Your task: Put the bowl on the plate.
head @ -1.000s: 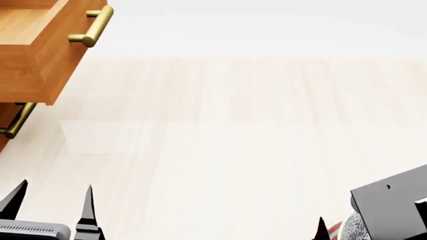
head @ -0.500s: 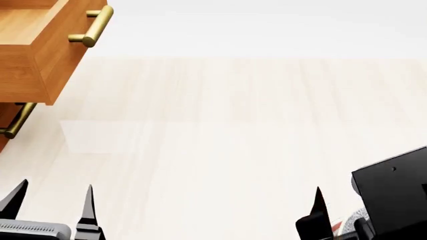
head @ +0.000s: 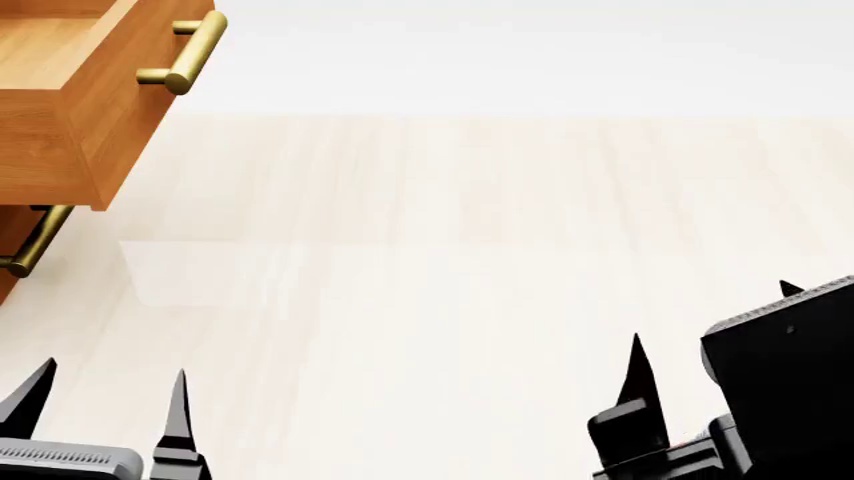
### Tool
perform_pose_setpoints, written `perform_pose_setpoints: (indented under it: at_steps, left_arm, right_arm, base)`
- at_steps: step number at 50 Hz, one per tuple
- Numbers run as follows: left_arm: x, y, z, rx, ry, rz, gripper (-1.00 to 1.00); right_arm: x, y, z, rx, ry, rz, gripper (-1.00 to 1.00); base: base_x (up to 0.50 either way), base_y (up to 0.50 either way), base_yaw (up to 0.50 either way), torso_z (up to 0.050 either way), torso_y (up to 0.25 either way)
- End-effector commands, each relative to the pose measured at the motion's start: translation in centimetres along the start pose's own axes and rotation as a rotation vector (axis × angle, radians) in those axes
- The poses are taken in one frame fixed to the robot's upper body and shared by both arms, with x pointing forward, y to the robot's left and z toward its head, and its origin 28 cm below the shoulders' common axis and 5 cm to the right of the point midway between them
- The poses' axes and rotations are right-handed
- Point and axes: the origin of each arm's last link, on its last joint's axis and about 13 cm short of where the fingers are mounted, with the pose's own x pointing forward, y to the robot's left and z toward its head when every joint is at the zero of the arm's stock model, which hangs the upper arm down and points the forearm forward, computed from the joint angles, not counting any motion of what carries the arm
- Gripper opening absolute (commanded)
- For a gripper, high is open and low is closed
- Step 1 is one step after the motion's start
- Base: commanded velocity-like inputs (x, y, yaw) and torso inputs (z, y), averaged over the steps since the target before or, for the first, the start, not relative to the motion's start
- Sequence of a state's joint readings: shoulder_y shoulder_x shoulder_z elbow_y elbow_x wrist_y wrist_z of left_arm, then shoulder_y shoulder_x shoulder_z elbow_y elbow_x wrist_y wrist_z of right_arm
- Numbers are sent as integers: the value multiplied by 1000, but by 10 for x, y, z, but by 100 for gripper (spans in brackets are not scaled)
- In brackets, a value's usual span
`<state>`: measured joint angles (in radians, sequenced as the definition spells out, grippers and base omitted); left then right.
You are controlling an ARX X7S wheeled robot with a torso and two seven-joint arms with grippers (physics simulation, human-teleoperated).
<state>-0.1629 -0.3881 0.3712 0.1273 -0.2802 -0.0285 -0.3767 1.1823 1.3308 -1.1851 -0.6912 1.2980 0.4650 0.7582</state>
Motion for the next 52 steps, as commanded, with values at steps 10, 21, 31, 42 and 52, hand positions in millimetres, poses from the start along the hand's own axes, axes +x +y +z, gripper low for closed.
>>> perform_pose_setpoints:
  at_steps: [10, 21, 31, 42, 52]
  left_arm:
    - [-1, 0, -1, 5, -2, -3, 100]
    - [-1, -2, 2, 8, -5, -6, 100]
    - [0, -1, 2, 7, -6, -3, 100]
    - [1, -1, 1, 5, -4, -3, 100]
    - [1, -1, 2, 7, -9, -5, 100]
  right_arm:
    - [-6, 1, 6, -47, -122, -21, 100]
    - [-9, 1, 7, -47, -164, -22, 100]
    - [-11, 2, 11, -54, -201, -19, 100]
    - [-11, 3, 17, -68, -259, -18, 100]
    - [-11, 5, 19, -90, -324, -18, 100]
  base:
    - [0, 0, 0, 0, 0]
    - [0, 0, 0, 0, 0]
    - [0, 0, 0, 0, 0]
    - [0, 0, 0, 0, 0]
    - [0, 0, 0, 0, 0]
